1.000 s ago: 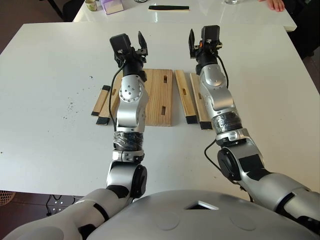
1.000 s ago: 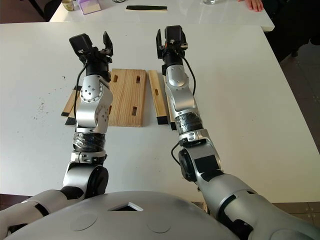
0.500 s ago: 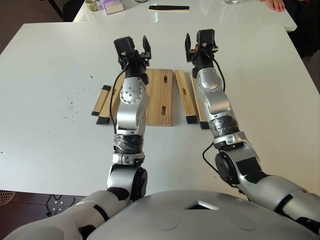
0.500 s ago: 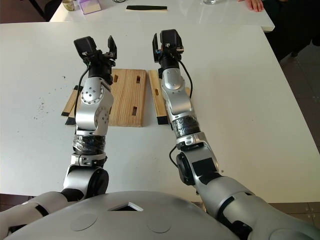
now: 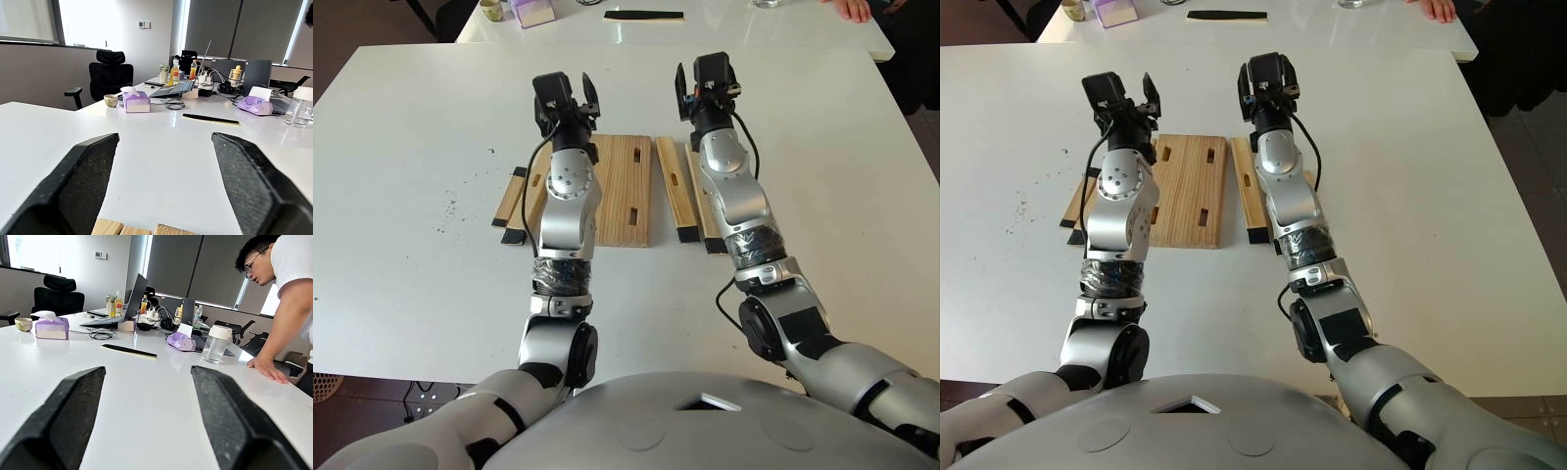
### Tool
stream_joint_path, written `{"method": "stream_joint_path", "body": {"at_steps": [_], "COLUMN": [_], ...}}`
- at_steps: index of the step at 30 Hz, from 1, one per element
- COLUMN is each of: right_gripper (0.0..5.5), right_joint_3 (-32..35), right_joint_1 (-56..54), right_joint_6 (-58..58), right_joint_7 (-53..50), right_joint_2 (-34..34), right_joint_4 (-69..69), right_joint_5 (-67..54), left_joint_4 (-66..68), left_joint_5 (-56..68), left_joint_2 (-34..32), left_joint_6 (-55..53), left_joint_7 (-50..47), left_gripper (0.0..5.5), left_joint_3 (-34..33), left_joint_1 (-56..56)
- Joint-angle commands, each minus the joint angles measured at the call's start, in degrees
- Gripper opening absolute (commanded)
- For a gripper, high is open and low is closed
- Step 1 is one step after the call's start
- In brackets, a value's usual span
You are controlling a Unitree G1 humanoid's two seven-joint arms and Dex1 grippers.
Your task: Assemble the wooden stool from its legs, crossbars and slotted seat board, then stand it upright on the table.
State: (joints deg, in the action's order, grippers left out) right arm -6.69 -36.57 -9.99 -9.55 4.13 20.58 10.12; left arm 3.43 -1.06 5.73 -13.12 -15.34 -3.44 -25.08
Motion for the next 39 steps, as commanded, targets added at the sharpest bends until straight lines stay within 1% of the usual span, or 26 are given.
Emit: {"method": "stream_joint_path", "body": {"at_steps": [1,9,12,14,15,17,18,20,22,25,28,39], "right_gripper": [3.22,3.22,3.22,3.22,3.22,3.22,3.22,3.22,3.22,3.22,3.22,3.22], "right_joint_3": [-0.5,0.3,0.4,0.7,0.7,1.0,1.2,1.7,2.0,2.2,2.3,1.8], "right_joint_1": [0.0,0.6,1.2,1.6,1.9,3.0,3.6,4.6,5.5,6.7,7.6,8.6], "right_joint_6": [-1.9,-3.2,-3.4,-3.9,-4.1,-4.7,-5.2,-5.7,-6.3,-7.4,-8.2,-8.6], "right_joint_7": [1.3,3.1,3.7,4.0,4.3,4.2,4.2,3.7,3.4,3.4,3.0,2.0], "right_joint_2": [-0.8,-0.8,-0.9,-1.1,-1.2,-1.5,-1.8,-1.9,-2.0,-2.2,-2.3,-1.6], "right_joint_4": [-1.4,-2.6,-3.2,-3.8,-4.2,-5.6,-6.4,-7.9,-9.3,-11.4,-12.9,-14.4], "right_joint_5": [0.7,0.3,0.2,0.2,0.1,0.3,0.4,0.5,0.7,0.8,1.1,1.5], "left_joint_4": [-1.2,-4.2,-7.2,-9.5,-10.5,-11.5,-11.2,-9.9,-9.0,-6.3,-2.3,6.3], "left_joint_5": [0.1,2.1,5.4,8.6,10.6,14.7,15.4,16.3,18.6,21.7,22.7,19.3], "left_joint_2": [1.1,1.1,-2.0,-5.7,-8.7,-16.1,-21.0,-28.3,-32.3,-35.5,-37.4,-41.5], "left_joint_6": [-1.3,-2.4,-4.6,-7.4,-9.6,-15.3,-18.2,-22.3,-25.3,-27.4,-27.3,-20.2], "left_joint_7": [-0.2,2.8,6.6,10.8,13.8,20.5,24.4,30.6,35.0,39.3,42.5,50.3], "left_gripper": [3.52,3.52,3.52,3.52,3.52,3.52,3.52,3.52,3.52,3.52,3.52,3.52], "left_joint_3": [0.4,0.5,-2.6,-5.5,-7.3,-11.6,-12.8,-14.1,-16.3,-18.9,-19.0,-13.8], "left_joint_1": [0.7,3.5,6.0,8.0,9.4,12.2,14.1,17.6,20.0,20.9,20.5,21.1]}}
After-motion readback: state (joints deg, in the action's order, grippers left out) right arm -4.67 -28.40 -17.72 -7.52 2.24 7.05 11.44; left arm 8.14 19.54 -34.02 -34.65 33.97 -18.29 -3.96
